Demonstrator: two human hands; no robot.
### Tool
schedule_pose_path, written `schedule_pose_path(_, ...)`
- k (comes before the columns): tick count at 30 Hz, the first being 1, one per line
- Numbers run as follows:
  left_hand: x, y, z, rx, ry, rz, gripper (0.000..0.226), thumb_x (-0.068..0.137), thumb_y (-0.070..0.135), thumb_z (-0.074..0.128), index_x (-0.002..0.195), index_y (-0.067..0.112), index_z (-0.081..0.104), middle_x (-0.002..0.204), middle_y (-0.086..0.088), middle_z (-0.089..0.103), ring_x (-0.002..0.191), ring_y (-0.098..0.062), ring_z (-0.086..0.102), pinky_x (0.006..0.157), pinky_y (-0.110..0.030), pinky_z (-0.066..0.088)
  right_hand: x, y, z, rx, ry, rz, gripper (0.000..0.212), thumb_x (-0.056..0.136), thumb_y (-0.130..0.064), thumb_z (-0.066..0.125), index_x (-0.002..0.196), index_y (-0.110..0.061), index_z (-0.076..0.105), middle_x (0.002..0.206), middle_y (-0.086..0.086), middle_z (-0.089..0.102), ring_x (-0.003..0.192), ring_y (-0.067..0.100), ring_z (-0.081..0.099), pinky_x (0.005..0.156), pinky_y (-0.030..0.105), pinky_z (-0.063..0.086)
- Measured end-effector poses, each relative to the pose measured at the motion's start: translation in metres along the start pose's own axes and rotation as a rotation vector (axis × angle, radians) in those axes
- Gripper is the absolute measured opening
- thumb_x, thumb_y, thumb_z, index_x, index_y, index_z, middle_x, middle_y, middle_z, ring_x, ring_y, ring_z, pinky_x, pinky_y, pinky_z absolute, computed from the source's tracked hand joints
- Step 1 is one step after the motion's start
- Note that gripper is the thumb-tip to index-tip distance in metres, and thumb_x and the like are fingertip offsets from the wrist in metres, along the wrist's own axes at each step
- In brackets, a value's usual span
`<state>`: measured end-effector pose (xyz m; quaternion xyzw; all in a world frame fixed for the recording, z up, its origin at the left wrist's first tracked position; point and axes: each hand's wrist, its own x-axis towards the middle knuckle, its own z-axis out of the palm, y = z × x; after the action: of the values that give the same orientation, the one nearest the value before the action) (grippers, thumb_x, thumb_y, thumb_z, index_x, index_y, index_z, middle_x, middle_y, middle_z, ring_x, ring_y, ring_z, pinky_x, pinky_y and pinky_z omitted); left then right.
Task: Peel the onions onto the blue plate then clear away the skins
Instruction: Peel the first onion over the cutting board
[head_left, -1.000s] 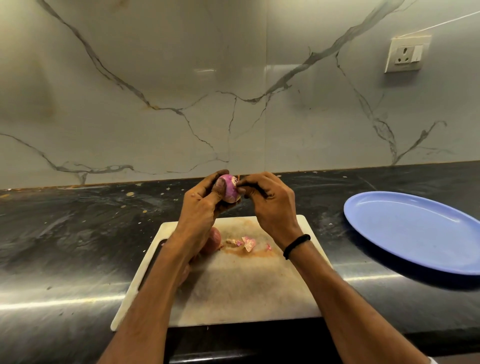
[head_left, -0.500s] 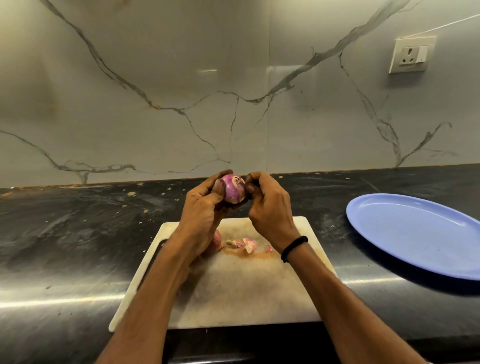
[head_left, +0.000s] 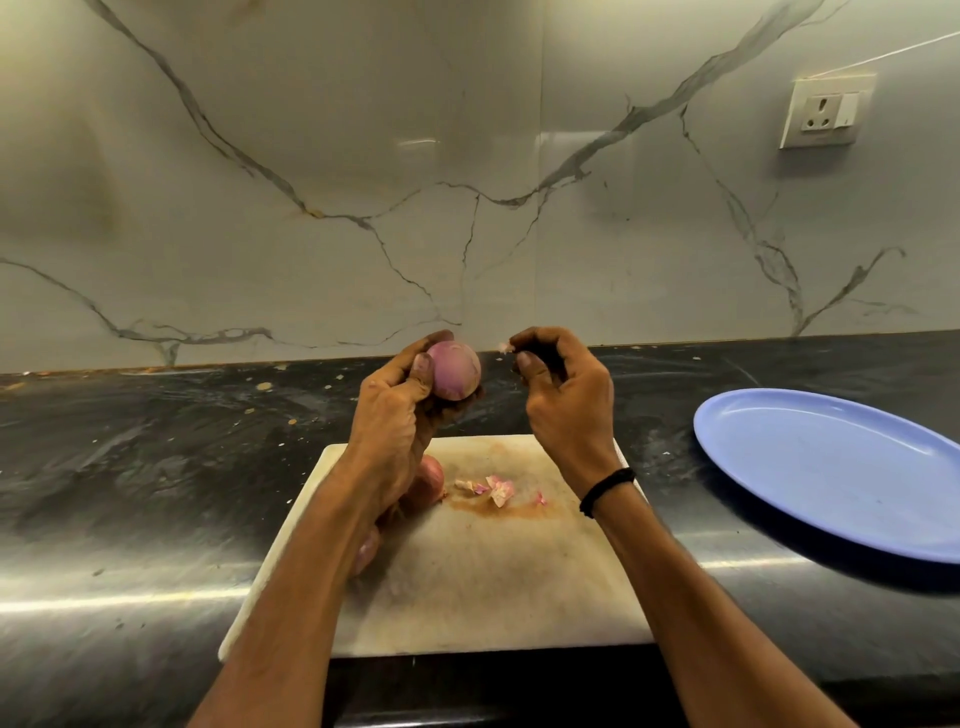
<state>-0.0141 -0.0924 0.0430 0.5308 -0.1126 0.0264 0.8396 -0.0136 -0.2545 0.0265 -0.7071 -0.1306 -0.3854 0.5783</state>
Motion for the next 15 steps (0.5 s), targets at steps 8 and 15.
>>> schedule_pose_path(8, 0.0026, -0.0011, -0.0054, 0.07, -0.036, 0.062, 0.034, 0.096, 0.013, 0.05, 0.128, 0.009, 0.06, 0.134, -0.014, 0.058, 0.12, -0.032, 0.061, 0.089, -0.04, 0.059, -0.0032, -0.0006, 0.0054, -0.042, -0.052, -0.1, 0.017, 0.085, -0.013, 0.076, 0.1, -0.011, 0.067, 0.094, -0.006, 0.069, 0.091, 0.005, 0.067, 0.081, 0.015, 0.054)
schedule_pose_path(15, -0.001, -0.0029, -0.0059, 0.188, -0.116, 0.116, 0.04, 0.081, 0.021, 0.062, 0.121, 0.019, 0.065, 0.127, -0.006, 0.065, 0.119, -0.026, 0.063, 0.092, -0.036, 0.058, -0.0011, 0.0034, 0.0058, 0.023, -0.124, -0.046, 0.018, 0.088, -0.012, 0.074, 0.106, -0.011, 0.071, 0.101, 0.001, 0.072, 0.098, 0.014, 0.069, 0.086, 0.039, 0.059)
